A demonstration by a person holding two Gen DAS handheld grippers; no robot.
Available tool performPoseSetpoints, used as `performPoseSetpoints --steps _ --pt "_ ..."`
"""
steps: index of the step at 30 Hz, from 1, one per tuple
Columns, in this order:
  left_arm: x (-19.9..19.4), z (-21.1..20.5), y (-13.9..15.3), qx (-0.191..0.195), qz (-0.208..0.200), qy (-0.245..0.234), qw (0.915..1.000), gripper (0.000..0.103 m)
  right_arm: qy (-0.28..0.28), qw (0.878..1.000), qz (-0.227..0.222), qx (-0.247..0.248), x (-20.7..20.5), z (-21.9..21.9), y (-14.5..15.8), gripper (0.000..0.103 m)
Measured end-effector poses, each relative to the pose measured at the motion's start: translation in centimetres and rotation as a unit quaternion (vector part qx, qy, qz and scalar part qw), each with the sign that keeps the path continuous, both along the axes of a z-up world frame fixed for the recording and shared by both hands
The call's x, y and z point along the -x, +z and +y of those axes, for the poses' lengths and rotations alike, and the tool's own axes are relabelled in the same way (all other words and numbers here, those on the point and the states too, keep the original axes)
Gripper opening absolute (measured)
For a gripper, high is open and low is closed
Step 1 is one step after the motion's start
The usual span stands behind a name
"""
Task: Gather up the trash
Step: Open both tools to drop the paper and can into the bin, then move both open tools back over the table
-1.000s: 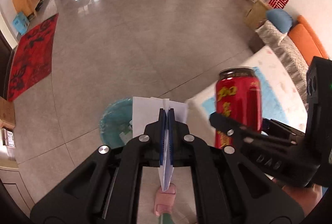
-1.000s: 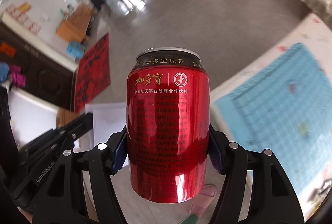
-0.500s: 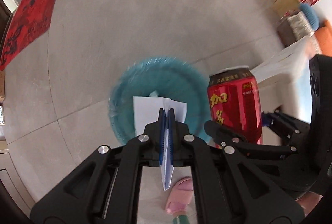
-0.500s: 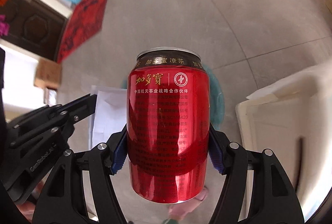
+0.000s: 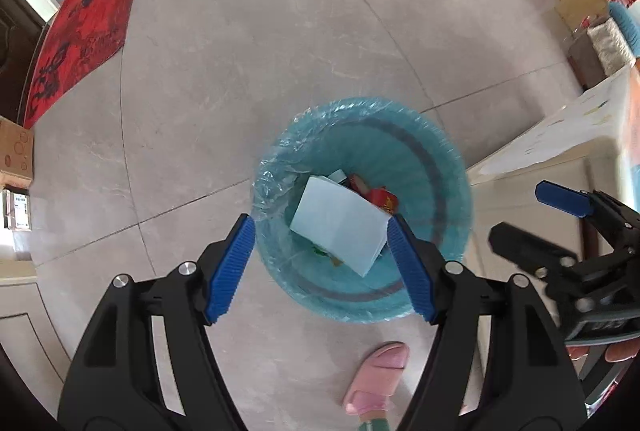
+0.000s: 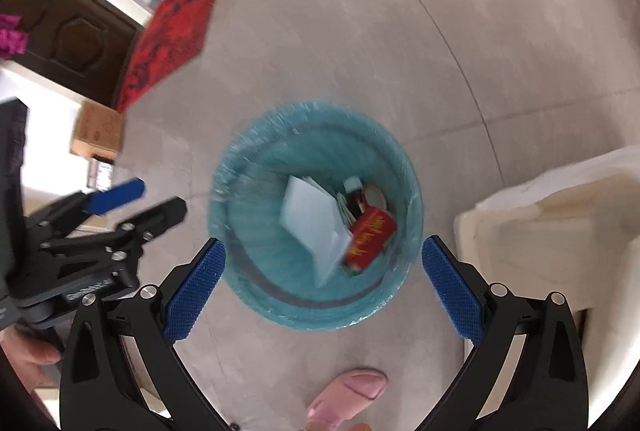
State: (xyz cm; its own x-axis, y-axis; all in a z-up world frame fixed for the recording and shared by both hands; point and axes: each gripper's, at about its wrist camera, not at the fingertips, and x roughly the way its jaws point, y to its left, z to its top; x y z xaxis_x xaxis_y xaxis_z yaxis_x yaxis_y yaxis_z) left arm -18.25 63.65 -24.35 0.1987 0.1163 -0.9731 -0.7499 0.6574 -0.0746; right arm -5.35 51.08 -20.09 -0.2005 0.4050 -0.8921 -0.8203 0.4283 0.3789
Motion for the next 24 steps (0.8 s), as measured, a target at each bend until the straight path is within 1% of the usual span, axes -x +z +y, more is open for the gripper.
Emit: performPoseSetpoints --steps 2,5,7,9,10,11,12,13,15,17,18,20,22,24 --pt "0.2 -0.7 2.0 -0.010 -0.009 0.008 0.9999 0.066 -0.014 0.999 0.035 -0.029 -0.7 -1.4 2.1 0.097" --pt "-0.1 -1.8 4.3 -0.034 -0.017 0.012 0.9992 0.066 -0.025 0.996 0.060 -0.061 -1.4 -3.5 5.0 0.097" --pt "-0.3 -2.9 6.7 -0.054 -0.023 0.014 0.9982 0.068 -0.031 0.990 0.096 -0.094 -1.8 -5.2 7.5 0.097" --pt "-0.4 -4.0 8.9 -0.070 -0.034 0.011 0.9969 0.071 -0.047 0.985 0.092 -0.135 -2.5 -7.7 10.9 0.097" --pt "-0.7 -4.9 10.7 -0.084 -0.041 0.002 0.9956 0.074 -0.058 0.983 0.085 -0.150 -2.8 -9.0 12.2 0.097" --pt "-1.1 -5.7 11.9 -0.098 -0.046 -0.009 0.9941 0.078 -0.077 0.981 0.073 -0.164 -3.3 -10.7 13.8 0.097" --pt "-1.7 -6.7 13.1 -0.110 -0.051 -0.020 0.9924 0.079 -0.105 0.978 0.057 -0.172 -4.1 -13.0 15.3 0.097" --pt "-2.5 -8.0 14.7 -0.115 -0.066 -0.038 0.9905 0.080 -0.123 0.976 0.045 -0.172 -4.4 -14.5 16.1 0.097" --pt "-4.4 -10.5 16.7 -0.109 -0.084 -0.078 0.9874 0.080 -0.182 0.971 0.004 -0.157 -5.8 -19.5 18.0 0.097" --pt "-6.6 -14.1 18.6 -0.105 -0.101 -0.133 0.9804 0.080 -0.228 0.963 -0.002 -0.144 -7.0 -23.8 18.7 0.097" --pt "-7.7 -15.8 19.1 -0.103 -0.106 -0.155 0.9768 0.081 -0.255 0.957 0.001 -0.135 -7.6 -26.7 18.9 0.097" --pt "-10.0 -19.8 19.9 -0.090 -0.119 -0.199 0.9685 0.081 -0.290 0.949 -0.003 -0.125 -8.3 -30.8 19.2 0.097" --pt "-12.2 -24.1 20.1 -0.074 -0.128 -0.236 0.9606 0.081 -0.316 0.942 -0.020 -0.111 -8.5 -35.4 19.9 0.097" --pt "-13.8 -27.9 20.4 -0.058 -0.137 -0.262 0.9535 0.081 -0.340 0.934 -0.033 -0.102 -8.4 -39.3 20.5 0.097"
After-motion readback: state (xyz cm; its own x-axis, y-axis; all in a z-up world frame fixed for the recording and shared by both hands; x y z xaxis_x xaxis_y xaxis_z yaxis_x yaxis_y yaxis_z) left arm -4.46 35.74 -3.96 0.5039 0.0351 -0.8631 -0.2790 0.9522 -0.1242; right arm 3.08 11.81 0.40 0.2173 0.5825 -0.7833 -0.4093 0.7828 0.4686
